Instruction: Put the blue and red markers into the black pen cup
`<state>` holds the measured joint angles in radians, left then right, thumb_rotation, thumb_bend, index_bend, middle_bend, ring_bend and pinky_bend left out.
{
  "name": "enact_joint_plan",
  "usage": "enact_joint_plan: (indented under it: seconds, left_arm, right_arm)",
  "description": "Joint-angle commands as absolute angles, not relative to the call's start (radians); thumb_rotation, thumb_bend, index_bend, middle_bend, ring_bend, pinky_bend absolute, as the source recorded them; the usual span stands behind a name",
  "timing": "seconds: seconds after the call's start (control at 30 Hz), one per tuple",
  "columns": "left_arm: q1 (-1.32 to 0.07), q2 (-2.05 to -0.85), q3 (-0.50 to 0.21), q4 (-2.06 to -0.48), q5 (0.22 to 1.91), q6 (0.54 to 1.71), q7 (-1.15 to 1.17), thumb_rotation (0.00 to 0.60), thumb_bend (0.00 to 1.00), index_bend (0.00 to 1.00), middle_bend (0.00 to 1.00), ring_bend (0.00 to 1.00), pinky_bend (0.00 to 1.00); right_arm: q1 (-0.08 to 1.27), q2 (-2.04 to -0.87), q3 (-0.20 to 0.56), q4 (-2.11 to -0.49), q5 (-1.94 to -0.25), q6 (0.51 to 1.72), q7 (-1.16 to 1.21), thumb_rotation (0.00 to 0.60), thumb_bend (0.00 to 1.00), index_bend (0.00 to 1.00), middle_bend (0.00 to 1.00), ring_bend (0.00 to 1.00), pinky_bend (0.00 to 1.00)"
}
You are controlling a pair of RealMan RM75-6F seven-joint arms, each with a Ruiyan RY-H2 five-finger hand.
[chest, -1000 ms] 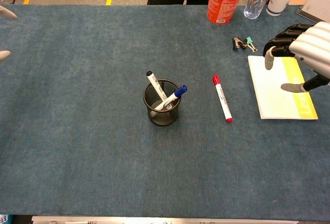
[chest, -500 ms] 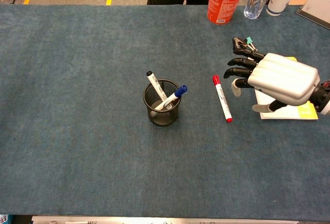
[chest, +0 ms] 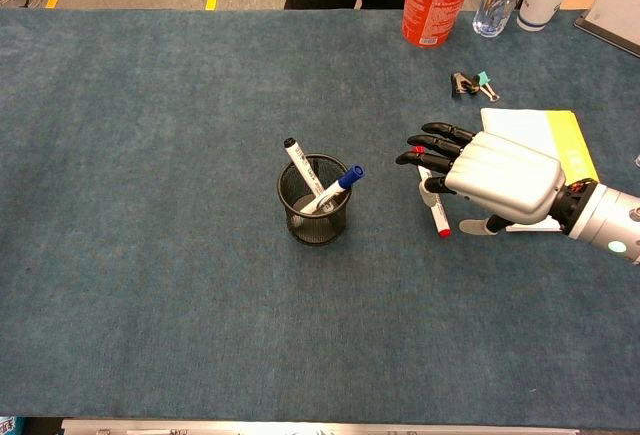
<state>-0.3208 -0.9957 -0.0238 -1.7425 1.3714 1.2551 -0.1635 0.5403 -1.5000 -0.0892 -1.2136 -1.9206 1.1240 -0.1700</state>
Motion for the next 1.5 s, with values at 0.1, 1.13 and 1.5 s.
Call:
enact_joint_plan:
  seconds: [0.1,1.13,1.5]
  left_arm:
    - [-0.318,-0.994,-0.03,-1.745,1.368,1.247,-0.169,0.6,0.26,0.28,0.0,0.0,0.0]
    - [-0.296,-1.001,-0.059,-1.727,1.369,1.228,-0.207,0.6,0.26,0.28,0.0,0.0,0.0]
    - [-0.291,-1.001,-0.066,-1.724,1.374,1.229,-0.213,0.6,0.26,0.28,0.0,0.0,0.0]
  right_arm:
    - [0.557,-1.532,-0.099,-1.175,-1.909,1.109,-0.163,0.6,0.13,0.46,0.13,0.01,0.0]
    - [0.603,-1.562,-0.116,-1.129,-1.81,1.04,-0.163,0.6,0.18,0.53,0.13,0.0,0.0]
    - [0.608,-1.56,-0.119,-1.139,-1.79,1.039,-0.16,0.6,0.21,0.57,0.14,0.01,0.0]
